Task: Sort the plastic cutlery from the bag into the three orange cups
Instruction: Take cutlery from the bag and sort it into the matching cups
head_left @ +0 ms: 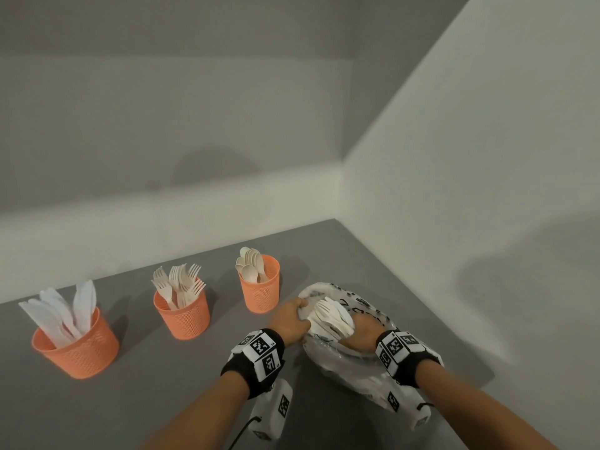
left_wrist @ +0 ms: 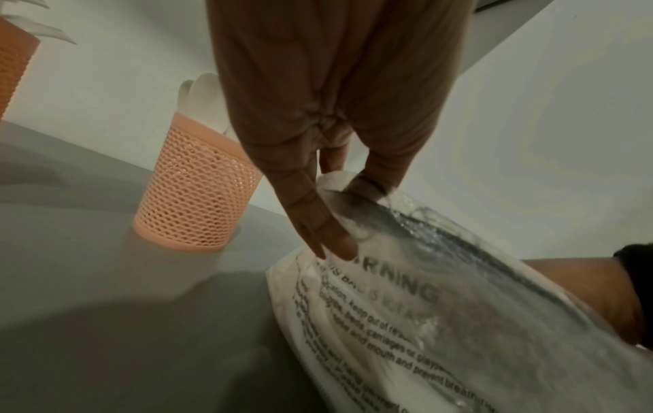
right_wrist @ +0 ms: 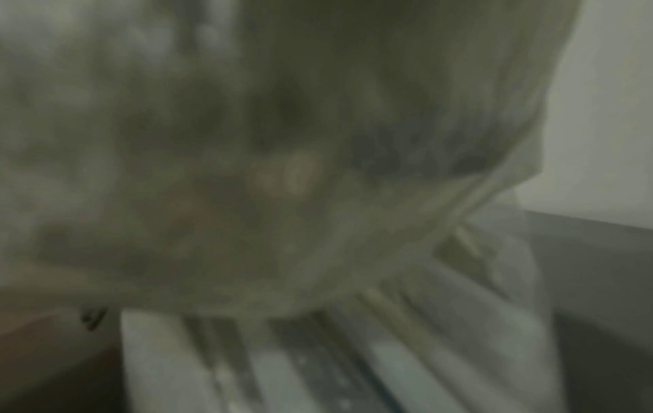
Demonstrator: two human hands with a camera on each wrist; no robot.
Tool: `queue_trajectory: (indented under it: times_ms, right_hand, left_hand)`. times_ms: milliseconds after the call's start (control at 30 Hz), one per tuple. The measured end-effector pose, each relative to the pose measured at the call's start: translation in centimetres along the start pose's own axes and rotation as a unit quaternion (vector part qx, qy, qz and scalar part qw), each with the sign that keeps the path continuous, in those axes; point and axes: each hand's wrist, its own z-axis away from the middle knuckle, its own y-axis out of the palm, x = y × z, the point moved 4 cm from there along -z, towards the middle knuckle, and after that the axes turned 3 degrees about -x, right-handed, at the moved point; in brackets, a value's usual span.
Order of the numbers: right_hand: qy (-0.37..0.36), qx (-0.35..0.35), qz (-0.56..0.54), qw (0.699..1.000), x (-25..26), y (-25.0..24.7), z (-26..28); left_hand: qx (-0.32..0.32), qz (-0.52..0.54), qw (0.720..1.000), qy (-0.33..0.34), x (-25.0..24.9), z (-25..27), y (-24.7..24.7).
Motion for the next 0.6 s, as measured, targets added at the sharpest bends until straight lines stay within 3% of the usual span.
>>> queue_trajectory:
  times_ms: [300, 500, 600]
  right_hand:
    - [-0.011, -0.097, -0.039, 0.994, 0.2, -0.8, 0.5]
    - [0.009, -0.045, -0.058, 0.997, -0.1, -1.3, 0.3]
    - [0.013, -0.057, -0.120, 0.991, -0.1, -1.9, 0.4]
  left_hand:
    - [-0.013, 0.027, 1.000, -0.010, -0.5, -0.6, 0.7]
    - [-0.012, 0.059, 0.998, -0.021, -0.5, -1.2, 0.9]
    - [-0.014, 0.062, 0.998, -0.013, -0.7, -1.3, 1.1]
